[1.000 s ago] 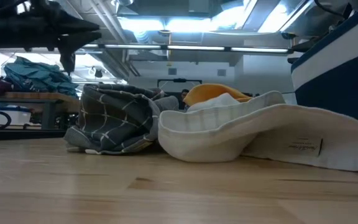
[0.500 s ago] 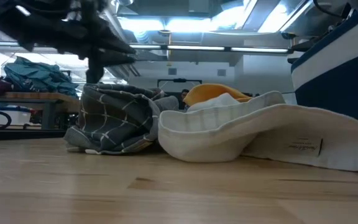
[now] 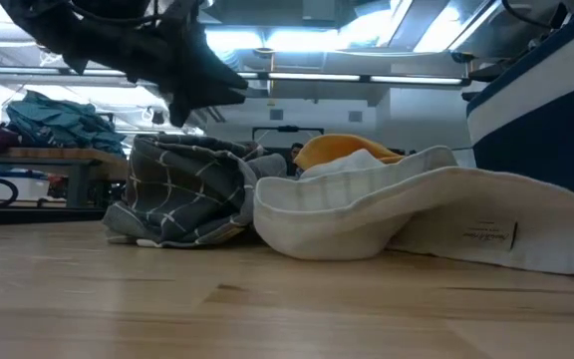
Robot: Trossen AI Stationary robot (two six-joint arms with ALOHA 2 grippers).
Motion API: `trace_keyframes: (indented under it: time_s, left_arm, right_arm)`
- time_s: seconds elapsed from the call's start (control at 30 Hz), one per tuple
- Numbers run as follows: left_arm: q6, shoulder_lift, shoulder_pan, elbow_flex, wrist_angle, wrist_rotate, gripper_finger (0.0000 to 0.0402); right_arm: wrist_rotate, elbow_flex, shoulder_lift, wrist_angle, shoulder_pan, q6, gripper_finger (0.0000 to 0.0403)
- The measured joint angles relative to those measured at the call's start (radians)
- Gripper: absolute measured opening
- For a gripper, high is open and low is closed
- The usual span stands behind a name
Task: Fold towel
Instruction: Fold the gray towel
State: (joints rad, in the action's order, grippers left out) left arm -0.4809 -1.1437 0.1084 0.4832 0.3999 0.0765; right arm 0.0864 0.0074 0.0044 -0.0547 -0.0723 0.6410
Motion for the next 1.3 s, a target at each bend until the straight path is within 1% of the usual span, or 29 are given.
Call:
trace_keyframes:
  time_s: [0.13,0.23,0.33,0.53,0.6,0.7,0.83,0.93,1.03,1.2,1.3]
  left_arm:
    - [-0.061,0.0,-0.004,0.02,-0.18,-0.014,0.0128]
    - [-0.117,0.0,-0.001,0.021,-0.264,-0.014,0.0137]
    - [-0.132,0.0,-0.001,0.022,-0.292,-0.013,0.014]
    - [-0.057,0.0,-0.001,0.022,-0.296,-0.014,0.0141]
    - [-0.057,0.0,-0.001,0.022,-0.306,-0.014,0.0141]
    - [-0.118,0.0,-0.011,0.022,-0.339,-0.014,0.0143]
    - [-0.176,-0.016,-0.061,0.022,-0.35,-0.035,0.0163]
    - [-0.183,-0.054,-0.101,0.022,-0.353,-0.032,0.0177]
    - [-0.204,-0.12,-0.124,0.022,-0.355,-0.008,0.0183]
    - [-0.229,-0.255,-0.128,0.022,-0.352,-0.005,0.0184]
    - [-0.231,-0.314,-0.127,0.024,-0.322,-0.003,0.0184]
  right_arm:
    - [0.0,0.0,0.0,0.0,0.0,-0.002,0.0133]
    - [0.0,0.0,0.0,0.0,0.0,-0.003,0.0133]
    - [0.0,0.0,0.0,0.0,0.0,-0.003,0.0133]
    - [0.0,0.0,0.0,0.0,0.0,-0.003,0.0133]
    - [0.0,0.0,0.0,0.0,0.0,-0.003,0.0133]
    - [0.0,0.0,0.0,0.0,0.0,-0.003,0.0133]
    - [0.0,0.0,0.0,0.0,0.0,-0.003,0.0133]
    - [0.0,0.0,0.0,0.0,0.0,-0.003,0.0133]
    - [0.0,0.0,0.0,0.0,0.0,-0.003,0.0133]
    - [0.0,0.0,0.0,0.0,0.0,-0.003,0.0133]
    - [0.0,0.0,0.0,0.0,0.0,-0.003,0.0133]
